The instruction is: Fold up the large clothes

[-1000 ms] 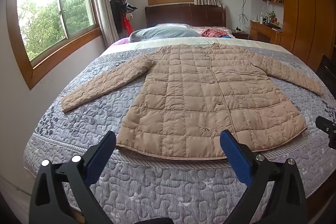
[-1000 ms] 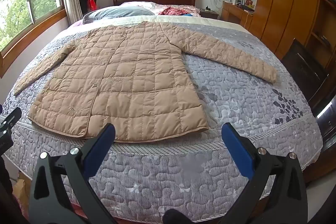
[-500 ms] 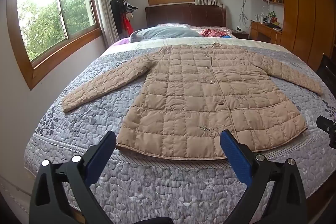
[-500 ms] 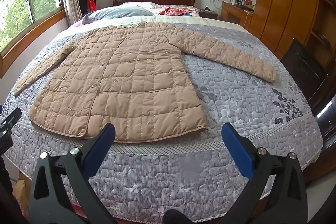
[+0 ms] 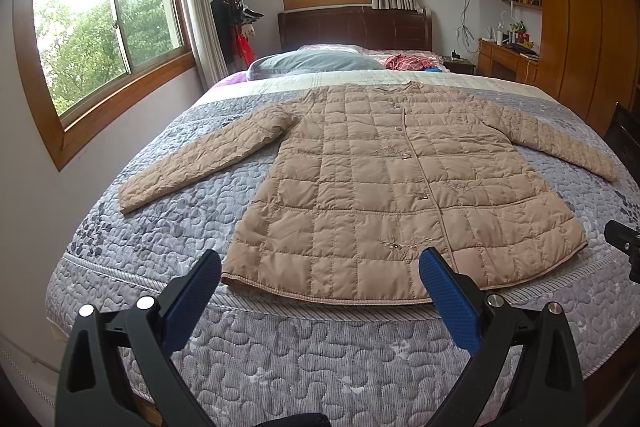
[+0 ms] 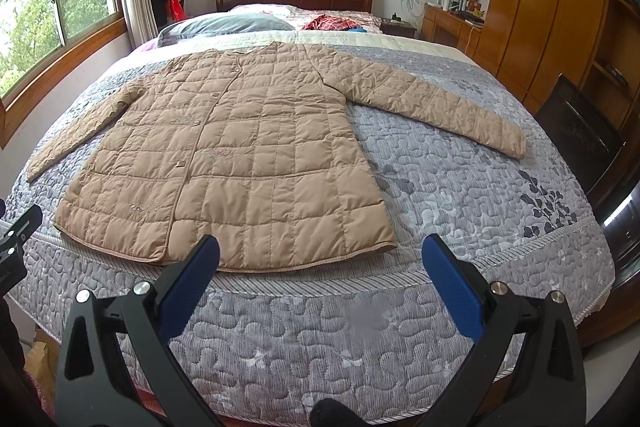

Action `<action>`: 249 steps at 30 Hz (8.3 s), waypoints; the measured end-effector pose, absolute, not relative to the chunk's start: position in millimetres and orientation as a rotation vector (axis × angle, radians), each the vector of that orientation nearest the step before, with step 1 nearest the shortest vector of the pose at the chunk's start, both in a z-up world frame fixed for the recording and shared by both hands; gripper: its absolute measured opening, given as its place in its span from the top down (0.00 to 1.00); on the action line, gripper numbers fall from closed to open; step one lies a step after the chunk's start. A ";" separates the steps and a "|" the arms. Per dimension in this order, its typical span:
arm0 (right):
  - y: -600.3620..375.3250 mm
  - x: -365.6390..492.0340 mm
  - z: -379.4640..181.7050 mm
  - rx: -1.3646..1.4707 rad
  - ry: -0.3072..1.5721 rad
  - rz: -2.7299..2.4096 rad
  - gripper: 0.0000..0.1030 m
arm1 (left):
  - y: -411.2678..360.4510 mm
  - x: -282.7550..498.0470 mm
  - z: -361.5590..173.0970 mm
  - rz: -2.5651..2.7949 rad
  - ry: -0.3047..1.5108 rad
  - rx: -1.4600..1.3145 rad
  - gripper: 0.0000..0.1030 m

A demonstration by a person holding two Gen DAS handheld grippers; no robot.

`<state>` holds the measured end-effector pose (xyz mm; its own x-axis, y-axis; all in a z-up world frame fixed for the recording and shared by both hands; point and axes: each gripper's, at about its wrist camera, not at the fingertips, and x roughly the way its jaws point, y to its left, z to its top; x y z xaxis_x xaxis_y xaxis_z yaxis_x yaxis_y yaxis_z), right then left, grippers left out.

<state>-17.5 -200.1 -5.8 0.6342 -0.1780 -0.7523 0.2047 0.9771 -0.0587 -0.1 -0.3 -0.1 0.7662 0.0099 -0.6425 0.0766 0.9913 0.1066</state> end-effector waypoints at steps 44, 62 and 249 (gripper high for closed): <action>-195.3 -14.0 -3.2 0.020 0.852 -0.216 0.03 | 1.7 0.0 -1.1 -0.035 0.698 0.131 0.03; -196.3 -4.2 -4.7 0.012 0.851 -0.203 0.03 | 8.7 15.5 -6.4 -0.029 0.712 0.146 0.03; -333.5 291.3 -73.1 0.263 1.080 0.116 0.44 | 104.6 330.7 -71.2 -0.127 1.026 -0.369 0.38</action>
<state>291.3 -333.5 -73.1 0.4687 0.2215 -0.8551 0.0344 0.9627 0.2682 330.7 104.6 -71.2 0.5174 -0.2737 -0.8108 -0.0684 0.9312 -0.3580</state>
